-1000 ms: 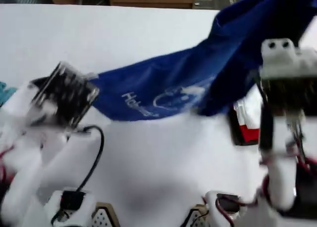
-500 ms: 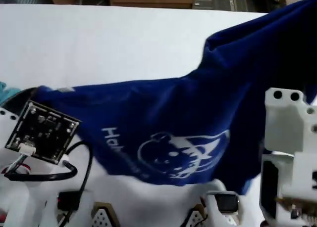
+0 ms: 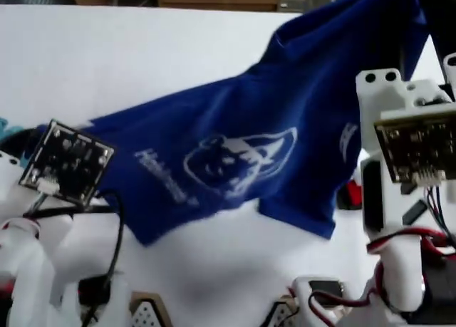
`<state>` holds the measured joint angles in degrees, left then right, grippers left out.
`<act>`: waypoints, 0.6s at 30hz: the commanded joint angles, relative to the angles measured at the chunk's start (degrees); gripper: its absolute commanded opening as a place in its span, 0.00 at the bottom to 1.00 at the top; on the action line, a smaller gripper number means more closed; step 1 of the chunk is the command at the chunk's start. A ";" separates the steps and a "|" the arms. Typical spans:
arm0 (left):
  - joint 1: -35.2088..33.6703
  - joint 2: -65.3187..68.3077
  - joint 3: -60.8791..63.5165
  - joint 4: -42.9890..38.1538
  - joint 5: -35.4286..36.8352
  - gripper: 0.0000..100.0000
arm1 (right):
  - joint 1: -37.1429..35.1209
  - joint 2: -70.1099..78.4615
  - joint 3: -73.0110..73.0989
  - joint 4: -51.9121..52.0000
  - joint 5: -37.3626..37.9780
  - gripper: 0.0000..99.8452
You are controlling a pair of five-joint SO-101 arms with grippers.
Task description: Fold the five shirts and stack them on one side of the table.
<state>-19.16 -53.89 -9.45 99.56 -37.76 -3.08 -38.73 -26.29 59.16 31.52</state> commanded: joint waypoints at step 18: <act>-0.53 -1.41 2.42 0.18 -0.88 0.02 | -8.57 -5.05 0.00 11.12 -0.18 0.02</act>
<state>-19.16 -55.74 -10.15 101.41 -38.29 -10.99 -47.52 -26.20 70.15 31.52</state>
